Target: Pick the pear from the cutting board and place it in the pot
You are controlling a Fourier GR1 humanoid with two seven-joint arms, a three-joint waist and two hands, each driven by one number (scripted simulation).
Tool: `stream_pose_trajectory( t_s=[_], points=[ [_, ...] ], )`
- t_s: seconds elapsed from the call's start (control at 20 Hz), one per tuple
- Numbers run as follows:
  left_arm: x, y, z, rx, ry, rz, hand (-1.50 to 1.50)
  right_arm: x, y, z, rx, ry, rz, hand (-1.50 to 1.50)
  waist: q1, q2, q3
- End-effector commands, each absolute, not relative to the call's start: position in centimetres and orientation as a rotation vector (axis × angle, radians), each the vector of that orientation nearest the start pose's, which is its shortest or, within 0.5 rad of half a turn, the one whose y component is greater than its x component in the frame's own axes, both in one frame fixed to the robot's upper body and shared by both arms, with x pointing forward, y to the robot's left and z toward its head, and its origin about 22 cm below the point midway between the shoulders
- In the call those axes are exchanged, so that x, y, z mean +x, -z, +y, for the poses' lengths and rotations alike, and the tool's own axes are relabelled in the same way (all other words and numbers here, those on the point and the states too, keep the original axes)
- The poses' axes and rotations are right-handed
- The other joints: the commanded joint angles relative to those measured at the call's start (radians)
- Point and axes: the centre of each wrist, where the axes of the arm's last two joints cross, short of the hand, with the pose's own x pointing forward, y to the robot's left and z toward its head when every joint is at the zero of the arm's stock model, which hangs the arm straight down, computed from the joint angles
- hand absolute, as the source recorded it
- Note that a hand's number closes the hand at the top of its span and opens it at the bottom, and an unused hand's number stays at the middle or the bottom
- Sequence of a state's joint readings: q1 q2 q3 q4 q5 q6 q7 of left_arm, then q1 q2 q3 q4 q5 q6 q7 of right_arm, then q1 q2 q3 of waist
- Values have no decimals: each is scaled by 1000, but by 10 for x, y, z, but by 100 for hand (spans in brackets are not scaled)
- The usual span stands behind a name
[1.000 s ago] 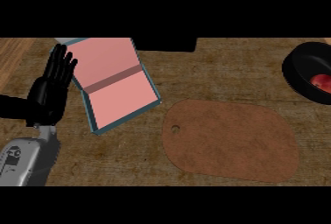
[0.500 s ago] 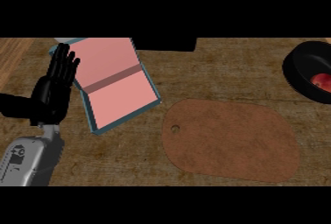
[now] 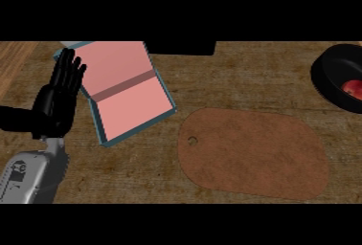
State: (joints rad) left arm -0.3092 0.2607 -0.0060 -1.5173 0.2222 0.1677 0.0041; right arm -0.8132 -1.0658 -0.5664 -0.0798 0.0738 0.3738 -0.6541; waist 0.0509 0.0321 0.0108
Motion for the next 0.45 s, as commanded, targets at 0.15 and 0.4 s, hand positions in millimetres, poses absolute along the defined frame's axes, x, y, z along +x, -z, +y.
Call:
stream_pose_trajectory(
  t_s=[0.15,0.4],
  points=[
    [308,-80,251,36,-22,-1796,0,248,-179,-605,-608,137,-1848,-150,10,3,2],
    [312,-89,254,49,-23,-1801,0,229,-173,-615,-612,122,-1847,-150,3,5,6]
  ],
)
